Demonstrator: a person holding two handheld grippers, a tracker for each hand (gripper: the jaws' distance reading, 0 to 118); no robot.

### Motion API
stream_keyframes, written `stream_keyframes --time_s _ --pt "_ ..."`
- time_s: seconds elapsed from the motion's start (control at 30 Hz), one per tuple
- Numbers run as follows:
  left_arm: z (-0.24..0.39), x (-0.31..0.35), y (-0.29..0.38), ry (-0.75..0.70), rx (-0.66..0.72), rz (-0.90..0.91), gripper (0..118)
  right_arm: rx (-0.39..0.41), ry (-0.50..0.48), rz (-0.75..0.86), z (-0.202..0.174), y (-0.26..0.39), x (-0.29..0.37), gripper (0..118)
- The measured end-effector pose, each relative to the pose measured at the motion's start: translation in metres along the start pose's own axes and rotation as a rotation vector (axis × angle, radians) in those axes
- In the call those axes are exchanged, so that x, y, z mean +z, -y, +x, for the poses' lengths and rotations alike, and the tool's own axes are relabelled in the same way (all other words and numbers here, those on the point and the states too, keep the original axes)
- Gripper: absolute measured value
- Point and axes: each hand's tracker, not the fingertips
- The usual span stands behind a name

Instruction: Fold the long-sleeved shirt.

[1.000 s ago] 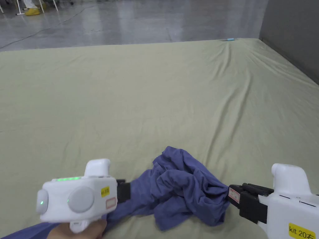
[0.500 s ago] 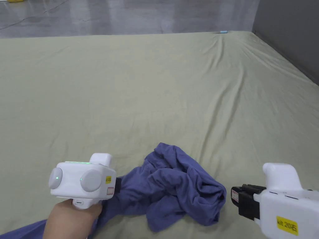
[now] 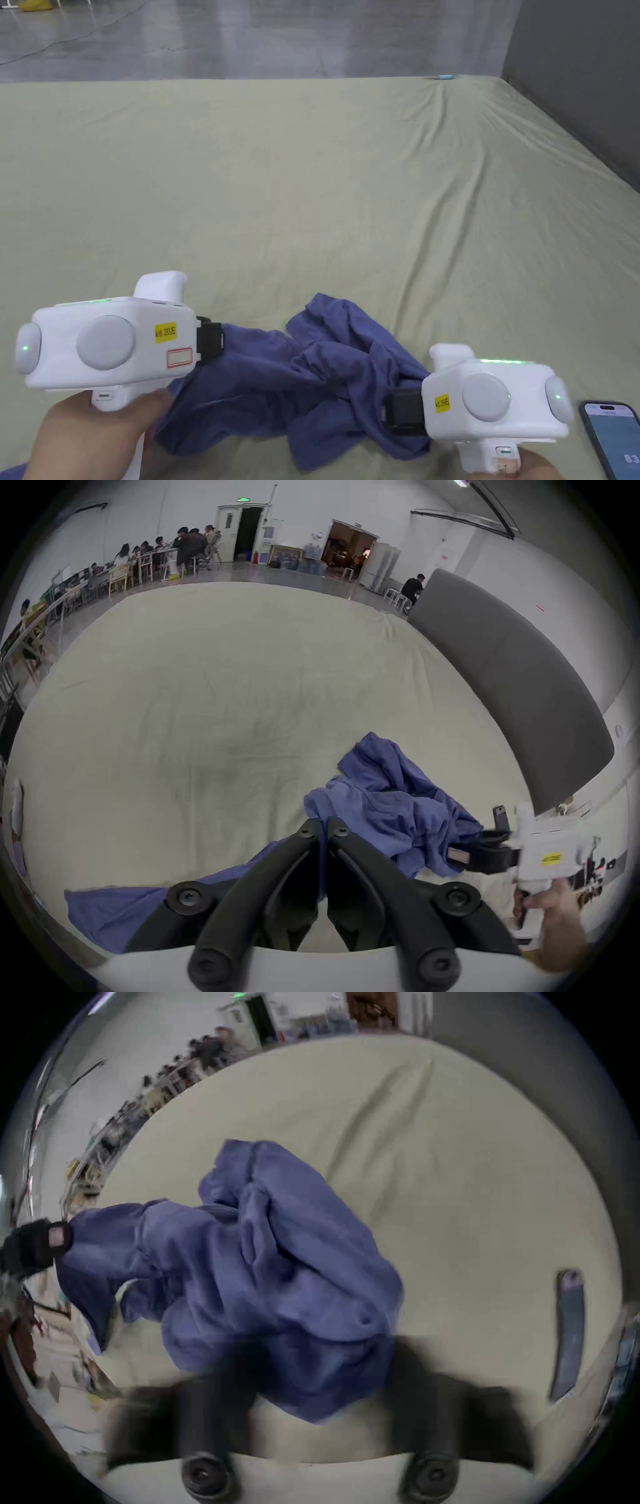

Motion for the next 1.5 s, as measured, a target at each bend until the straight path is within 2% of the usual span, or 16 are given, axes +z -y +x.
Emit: stream_keyframes --time_s 0.03,0.1,0.17,0.23,0.37,0.5,0.6,0.67,0.8,0.87,0.97,1.07,1.1,1.23,1.33,1.5 --pt "-0.001 0.004 -0.001 0.008 0.023 0.007 0 -0.044 -0.038 -0.007 0.004 0.000 -0.004 10" --pt "-0.003 0.017 -0.007 0.032 0.064 0.034 0 -0.097 -0.121 0.012 0.008 -0.001 0.003 9" --pt "0.000 0.031 -0.017 0.059 0.072 0.056 0 -0.019 -0.187 0.109 0.001 -0.010 0.043 9" --pt "0.004 0.050 -0.034 0.084 0.063 0.098 0 0.052 -0.150 0.196 -0.010 -0.028 0.081 9" --pt "0.008 0.099 -0.095 0.184 0.084 0.224 0 0.205 -0.147 0.424 -0.023 -0.090 0.175 9" --pt "0.002 0.159 -0.173 0.156 0.092 0.424 0 0.346 -0.080 0.585 -0.048 -0.160 0.260 9" --pt "-0.003 0.205 -0.225 0.196 0.161 0.567 0 0.417 -0.002 0.678 -0.073 -0.212 0.307 9" --pt "-0.006 0.228 -0.257 0.177 0.185 0.629 0 0.444 0.045 0.721 -0.091 -0.242 0.332 9" --pt "-0.003 0.261 -0.319 0.143 0.164 0.688 0 0.459 0.063 0.753 -0.120 -0.297 0.375 9" --pt "0.001 0.268 -0.347 0.134 0.160 0.704 0 0.473 0.117 0.783 -0.132 -0.322 0.391 9" --pt "0.016 0.268 -0.376 0.108 0.137 0.696 0 0.454 0.169 0.789 -0.143 -0.358 0.409 9" --pt "0.020 0.257 -0.401 0.057 0.113 0.677 0 0.438 0.223 0.793 -0.148 -0.385 0.411 9" --pt "-0.004 0.245 -0.428 0.058 0.110 0.677 0 0.440 0.228 0.793 -0.151 -0.389 0.408 9" --pt "-0.001 0.211 -0.406 0.059 0.086 0.647 0 0.462 0.245 0.780 -0.154 -0.393 0.366 9" --pt "-0.016 0.163 -0.380 -0.024 0.053 0.524 0 0.502 0.239 0.684 -0.147 -0.384 0.299 9" --pt "-0.072 0.058 -0.301 -0.026 0.078 0.284 0 0.583 0.248 0.505 -0.118 -0.314 0.156 9"
